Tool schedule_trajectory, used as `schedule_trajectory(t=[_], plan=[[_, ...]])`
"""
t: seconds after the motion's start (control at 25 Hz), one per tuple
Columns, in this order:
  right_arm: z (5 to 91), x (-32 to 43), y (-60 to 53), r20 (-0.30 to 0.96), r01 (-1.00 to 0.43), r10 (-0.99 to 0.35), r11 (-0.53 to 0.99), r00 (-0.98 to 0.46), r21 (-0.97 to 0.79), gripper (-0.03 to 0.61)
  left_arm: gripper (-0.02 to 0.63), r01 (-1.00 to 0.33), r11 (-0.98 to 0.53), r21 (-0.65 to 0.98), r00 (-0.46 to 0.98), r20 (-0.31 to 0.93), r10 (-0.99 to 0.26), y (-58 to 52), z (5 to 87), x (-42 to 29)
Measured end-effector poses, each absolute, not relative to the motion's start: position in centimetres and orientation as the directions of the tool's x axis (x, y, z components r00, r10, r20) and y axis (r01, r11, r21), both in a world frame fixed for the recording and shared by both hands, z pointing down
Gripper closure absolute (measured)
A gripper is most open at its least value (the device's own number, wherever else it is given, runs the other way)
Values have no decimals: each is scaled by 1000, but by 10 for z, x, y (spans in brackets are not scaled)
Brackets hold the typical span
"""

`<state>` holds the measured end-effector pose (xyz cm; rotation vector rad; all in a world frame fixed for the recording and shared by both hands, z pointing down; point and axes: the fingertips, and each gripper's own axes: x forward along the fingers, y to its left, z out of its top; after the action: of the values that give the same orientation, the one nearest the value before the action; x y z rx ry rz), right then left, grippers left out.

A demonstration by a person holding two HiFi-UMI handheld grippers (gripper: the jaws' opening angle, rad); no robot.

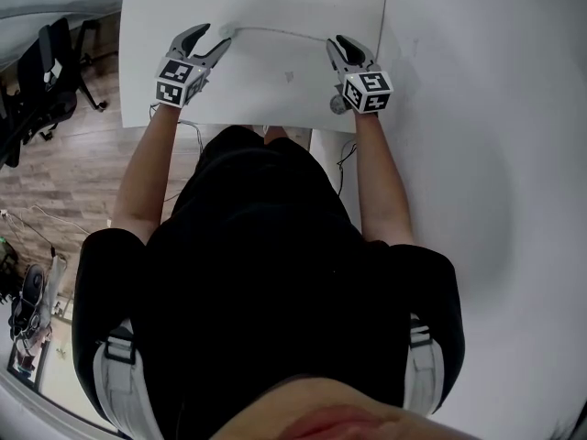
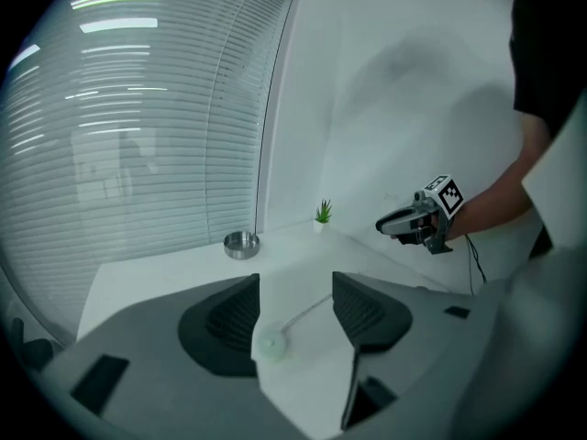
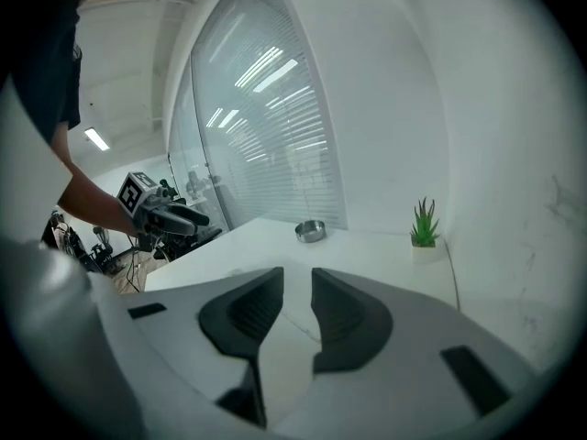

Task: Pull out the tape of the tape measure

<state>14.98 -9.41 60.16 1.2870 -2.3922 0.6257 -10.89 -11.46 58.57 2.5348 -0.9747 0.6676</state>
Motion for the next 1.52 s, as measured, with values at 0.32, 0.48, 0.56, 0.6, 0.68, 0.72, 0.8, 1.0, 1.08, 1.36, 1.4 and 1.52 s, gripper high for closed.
schedule_trajectory(t=[0.32, 0.48, 0.56, 0.6, 0.68, 0.72, 0.8, 1.0, 1.08, 1.36, 1.4, 1.52], plan=[[522, 126, -97, 375, -813, -725, 551, -578, -187, 477, 376, -658, -743, 122, 711, 425, -560, -116, 514, -90], [476, 119, -99, 297, -799, -742, 571, -601, -192, 477, 385, -643, -758, 109, 735, 367, -571, -119, 480, -79], [454, 114, -98, 261, -790, -746, 585, -612, -182, 479, 399, -636, -765, 104, 746, 334, -575, -119, 462, -74], [443, 111, -97, 245, -786, -747, 593, -618, -174, 481, 403, -632, -768, 101, 752, 318, -577, -119, 453, -72], [424, 106, -96, 215, -778, -748, 608, -628, -159, 490, 415, -624, -776, 95, 763, 287, -579, -118, 435, -67], [415, 104, -96, 200, -774, -748, 614, -633, -155, 497, 422, -619, -780, 91, 769, 272, -579, -118, 427, -65], [400, 101, -96, 174, -766, -746, 624, -643, -153, 503, 431, -612, -786, 83, 777, 245, -579, -117, 411, -61], [373, 95, -94, 141, -756, -742, 643, -655, -125, 518, 454, -604, -794, 68, 788, 197, -583, -114, 381, -58], [367, 93, -92, 135, -755, -742, 647, -656, -110, 531, 471, -606, -793, 63, 787, 186, -588, -113, 373, -58], [343, 79, -84, 102, -739, -732, 670, -674, -71, 546, 515, -598, -800, 54, 797, 146, -586, -107, 352, -54], [338, 76, -82, 95, -737, -731, 672, -676, -71, 546, 518, -597, -800, 56, 798, 138, -586, -105, 348, -53], [322, 69, -77, 77, -734, -730, 676, -679, -64, 552, 540, -594, -802, 59, 803, 110, -586, -101, 333, -51]])
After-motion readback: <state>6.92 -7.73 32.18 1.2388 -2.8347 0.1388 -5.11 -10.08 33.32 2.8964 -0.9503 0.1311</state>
